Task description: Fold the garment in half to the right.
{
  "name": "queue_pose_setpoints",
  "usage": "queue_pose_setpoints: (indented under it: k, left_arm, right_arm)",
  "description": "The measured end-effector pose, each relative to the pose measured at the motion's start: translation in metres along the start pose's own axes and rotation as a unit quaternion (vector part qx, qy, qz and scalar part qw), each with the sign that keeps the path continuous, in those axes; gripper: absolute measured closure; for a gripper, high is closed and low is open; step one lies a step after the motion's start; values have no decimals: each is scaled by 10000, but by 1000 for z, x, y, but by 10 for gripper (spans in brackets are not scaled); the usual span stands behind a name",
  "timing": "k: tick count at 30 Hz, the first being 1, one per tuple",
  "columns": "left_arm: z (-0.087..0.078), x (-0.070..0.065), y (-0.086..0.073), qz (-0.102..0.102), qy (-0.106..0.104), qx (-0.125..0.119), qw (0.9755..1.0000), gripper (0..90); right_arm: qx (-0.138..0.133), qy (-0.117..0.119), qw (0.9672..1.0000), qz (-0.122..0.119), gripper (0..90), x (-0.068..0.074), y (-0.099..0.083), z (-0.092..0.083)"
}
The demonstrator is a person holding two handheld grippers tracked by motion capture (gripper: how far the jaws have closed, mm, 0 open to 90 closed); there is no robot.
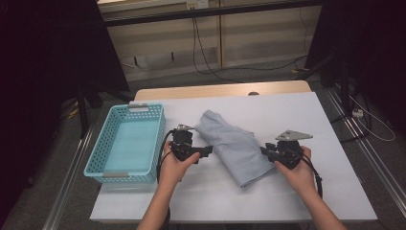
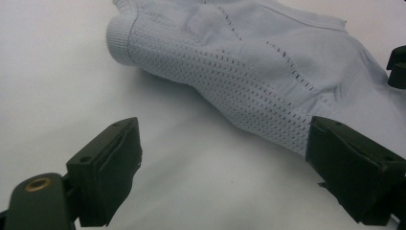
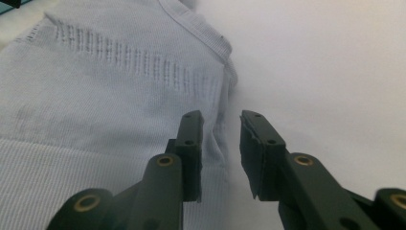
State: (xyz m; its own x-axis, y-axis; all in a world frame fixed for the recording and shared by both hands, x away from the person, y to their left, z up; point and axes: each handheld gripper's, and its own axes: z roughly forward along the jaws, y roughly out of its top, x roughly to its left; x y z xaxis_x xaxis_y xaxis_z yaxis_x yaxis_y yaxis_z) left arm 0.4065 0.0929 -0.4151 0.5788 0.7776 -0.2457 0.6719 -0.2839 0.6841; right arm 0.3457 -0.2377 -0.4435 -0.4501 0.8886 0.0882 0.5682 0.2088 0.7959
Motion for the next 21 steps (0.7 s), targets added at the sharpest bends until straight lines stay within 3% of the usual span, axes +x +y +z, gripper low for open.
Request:
queue_pose_setpoints:
  k: [9,21]
  left_arm:
    - [2,-3,1,22,-4,53,10000,119]
    - [5,-10,4,86,-104,42,9999,118]
  right_arm:
    - [-150,51,9998,104,585,-4,-3,-14]
    - [-268,85,9994,220,351,-7,-9,-26]
